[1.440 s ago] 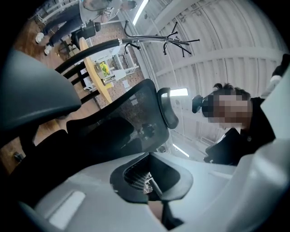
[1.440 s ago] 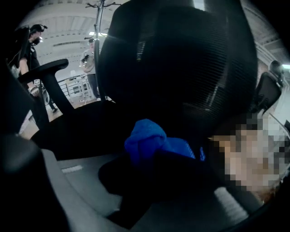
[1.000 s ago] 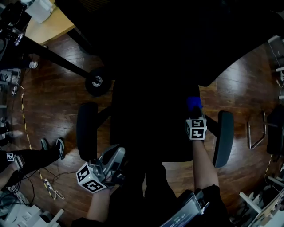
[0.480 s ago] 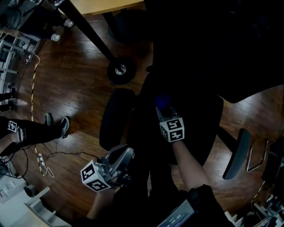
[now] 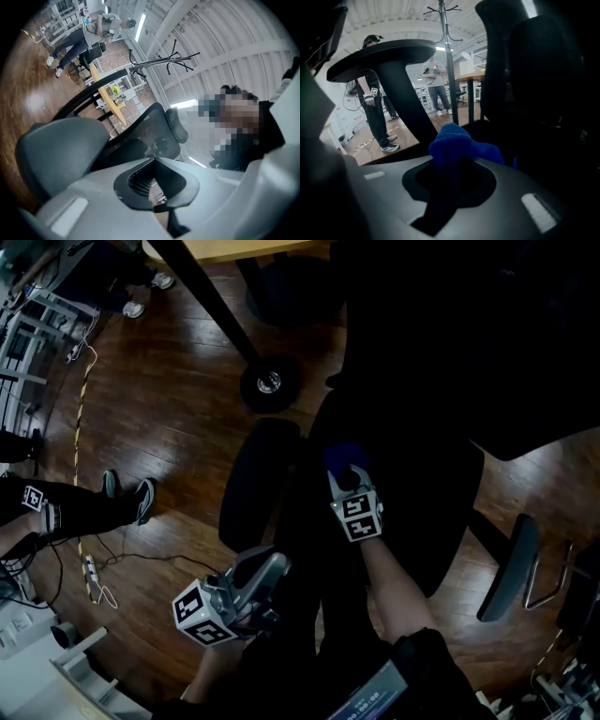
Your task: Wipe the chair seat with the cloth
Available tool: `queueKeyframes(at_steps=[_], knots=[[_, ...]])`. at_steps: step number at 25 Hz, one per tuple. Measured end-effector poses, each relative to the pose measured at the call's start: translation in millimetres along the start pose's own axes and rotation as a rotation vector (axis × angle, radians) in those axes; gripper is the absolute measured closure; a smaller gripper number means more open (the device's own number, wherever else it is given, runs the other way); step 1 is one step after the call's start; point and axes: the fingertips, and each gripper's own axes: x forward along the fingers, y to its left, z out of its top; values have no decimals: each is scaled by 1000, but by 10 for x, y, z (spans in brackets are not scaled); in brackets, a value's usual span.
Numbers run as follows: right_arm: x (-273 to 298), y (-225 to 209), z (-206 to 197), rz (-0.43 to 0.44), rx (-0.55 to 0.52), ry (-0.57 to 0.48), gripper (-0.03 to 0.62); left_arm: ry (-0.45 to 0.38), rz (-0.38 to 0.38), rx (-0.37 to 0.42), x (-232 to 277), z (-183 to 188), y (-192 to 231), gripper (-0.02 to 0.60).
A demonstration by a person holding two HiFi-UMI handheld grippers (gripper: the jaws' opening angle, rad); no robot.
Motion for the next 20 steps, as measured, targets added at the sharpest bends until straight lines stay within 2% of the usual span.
queueKeyframes(at_steps=[5, 12, 15, 17, 20], knots=[[-495, -681, -479, -142, 36, 41, 534, 53, -21, 30, 217, -23, 47, 580], [-1633, -1549, -1054, -368, 180, 93, 534, 163, -52, 33, 492, -218, -25, 580], [-2108, -1821, -1271, -460, 199, 88, 534, 180, -82, 18, 674, -333, -137, 580], [-2302, -1916, -1367, -494, 217, 75, 534, 183, -108, 17, 789, -380, -220, 580], [-2373, -1972, -1434, -482, 243, 81, 534, 201, -120, 31, 895, -453, -287, 580]])
